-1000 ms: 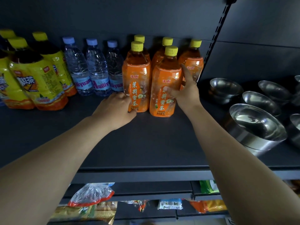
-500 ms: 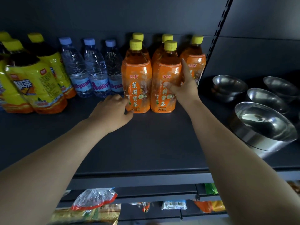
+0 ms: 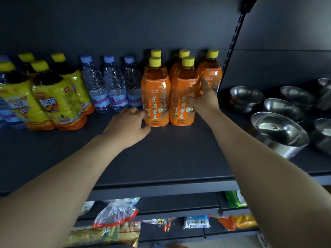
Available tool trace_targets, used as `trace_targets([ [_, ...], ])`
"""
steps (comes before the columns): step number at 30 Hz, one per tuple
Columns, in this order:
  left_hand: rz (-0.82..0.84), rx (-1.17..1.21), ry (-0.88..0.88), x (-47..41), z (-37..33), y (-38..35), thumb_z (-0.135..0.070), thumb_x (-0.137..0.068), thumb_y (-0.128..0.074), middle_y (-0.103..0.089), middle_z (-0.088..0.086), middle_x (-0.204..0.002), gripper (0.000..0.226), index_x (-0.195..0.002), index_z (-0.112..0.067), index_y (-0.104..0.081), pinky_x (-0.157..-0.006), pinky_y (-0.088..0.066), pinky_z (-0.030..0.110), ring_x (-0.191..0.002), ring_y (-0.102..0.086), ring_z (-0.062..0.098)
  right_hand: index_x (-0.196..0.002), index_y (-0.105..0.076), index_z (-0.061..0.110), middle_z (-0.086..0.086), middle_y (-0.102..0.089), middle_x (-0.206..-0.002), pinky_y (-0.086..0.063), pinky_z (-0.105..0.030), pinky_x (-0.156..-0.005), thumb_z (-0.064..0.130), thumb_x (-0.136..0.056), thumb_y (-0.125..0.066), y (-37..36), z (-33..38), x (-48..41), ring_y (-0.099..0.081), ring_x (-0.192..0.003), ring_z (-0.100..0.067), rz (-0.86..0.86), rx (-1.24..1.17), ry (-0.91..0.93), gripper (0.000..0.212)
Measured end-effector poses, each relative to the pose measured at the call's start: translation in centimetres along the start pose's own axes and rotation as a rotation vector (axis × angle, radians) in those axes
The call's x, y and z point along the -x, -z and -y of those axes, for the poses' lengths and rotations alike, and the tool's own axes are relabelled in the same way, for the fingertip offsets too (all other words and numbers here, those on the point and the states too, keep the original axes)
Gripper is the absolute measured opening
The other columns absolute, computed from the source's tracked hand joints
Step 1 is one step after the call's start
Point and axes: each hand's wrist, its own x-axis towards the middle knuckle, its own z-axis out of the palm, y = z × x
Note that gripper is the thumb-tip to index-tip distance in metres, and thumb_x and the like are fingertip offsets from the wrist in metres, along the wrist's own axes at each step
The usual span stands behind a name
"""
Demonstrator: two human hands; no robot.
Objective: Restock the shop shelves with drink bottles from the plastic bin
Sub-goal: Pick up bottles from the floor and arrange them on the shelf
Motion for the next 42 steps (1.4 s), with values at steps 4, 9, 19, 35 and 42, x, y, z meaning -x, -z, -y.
trace_targets([
  [4,-0.015,0.000,-0.003,1.5,-0.1,1.7,-0.042,-0.093,-0.044,-0.049,0.005,-0.129,0.041,-0.122,-0.014,-0.052,-0.096,-0.040,0.037,-0.120,-0.043,0.022,-0.133,-0.046,0.018,0.000,-0.061,-0.121,-0.048,-0.026,-0.078,0.035,-0.086,-0.065,1.1,0.5,2.3,-0.058,-0.111,-0.021,0.028,0.028,-0.059,0.053],
  [9,-0.027,0.007,-0.009,4.3,-0.7,4.2,-0.043,-0.093,-0.043,-0.049,0.006,-0.128,0.044,-0.123,-0.013,-0.052,-0.096,-0.042,0.038,-0.119,-0.044,0.023,-0.121,-0.057,0.018,0.000,-0.064,-0.112,-0.040,-0.019,-0.061,0.038,-0.090,-0.059,3.2,2.0,7.1,-0.060,-0.103,-0.019,0.069,0.142,-0.059,0.037],
  [19,-0.060,0.032,-0.018,10.9,-3.5,8.3,-0.039,-0.091,-0.048,-0.052,0.006,-0.122,0.036,-0.114,-0.011,-0.057,-0.087,-0.042,0.035,-0.113,-0.048,0.024,-0.129,-0.053,0.011,-0.007,-0.056,-0.132,-0.037,-0.025,-0.086,0.026,-0.090,-0.061,9.2,6.2,16.5,-0.052,-0.120,-0.023,0.085,0.114,-0.075,0.042],
  [35,-0.113,-0.021,0.172,25.1,-12.7,7.6,-0.036,-0.093,-0.046,-0.049,0.011,-0.129,0.040,-0.123,-0.010,-0.053,-0.095,-0.040,0.041,-0.121,-0.042,0.029,-0.143,-0.034,0.011,-0.013,-0.039,-0.143,-0.039,-0.044,-0.103,0.033,-0.093,-0.053,17.8,2.6,27.5,-0.038,-0.129,-0.032,0.396,0.627,0.182,0.058],
  [42,-0.070,-0.075,0.220,31.2,-14.9,5.2,-0.034,-0.093,-0.047,-0.050,0.012,-0.127,0.040,-0.123,-0.009,-0.053,-0.093,-0.041,0.039,-0.120,-0.043,0.030,-0.148,-0.024,0.016,-0.007,-0.021,-0.155,-0.024,-0.049,-0.113,0.040,-0.093,-0.052,18.2,0.7,33.0,-0.019,-0.142,-0.028,0.499,0.901,0.272,0.066],
])
